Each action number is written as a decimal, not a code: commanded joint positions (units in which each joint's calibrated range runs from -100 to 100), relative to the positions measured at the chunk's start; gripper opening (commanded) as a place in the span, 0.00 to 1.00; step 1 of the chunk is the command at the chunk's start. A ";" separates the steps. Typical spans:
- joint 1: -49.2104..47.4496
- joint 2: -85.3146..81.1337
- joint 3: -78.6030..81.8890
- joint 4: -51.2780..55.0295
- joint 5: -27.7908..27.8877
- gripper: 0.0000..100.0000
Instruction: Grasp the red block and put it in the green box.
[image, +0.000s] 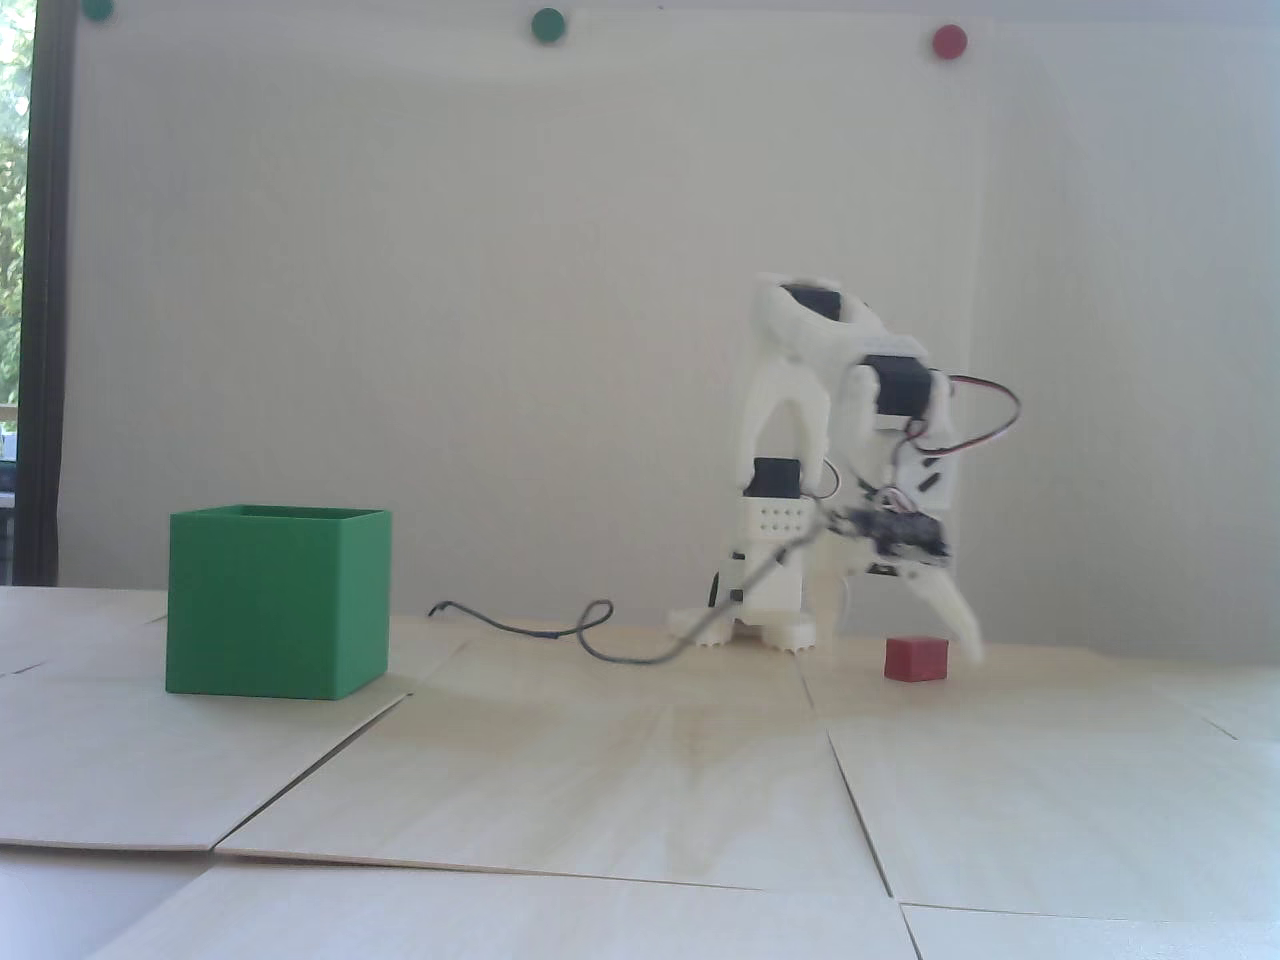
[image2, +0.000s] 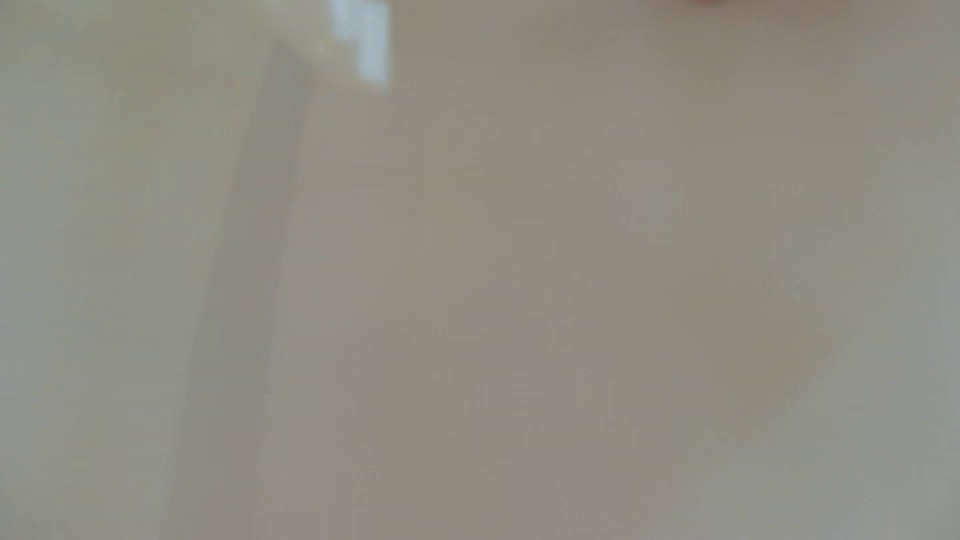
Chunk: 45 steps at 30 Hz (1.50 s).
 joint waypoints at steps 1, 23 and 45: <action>5.97 -4.32 -0.08 0.22 -1.53 0.43; 10.96 -7.88 13.76 -0.88 1.75 0.43; -3.20 -3.22 -31.40 27.45 3.05 0.43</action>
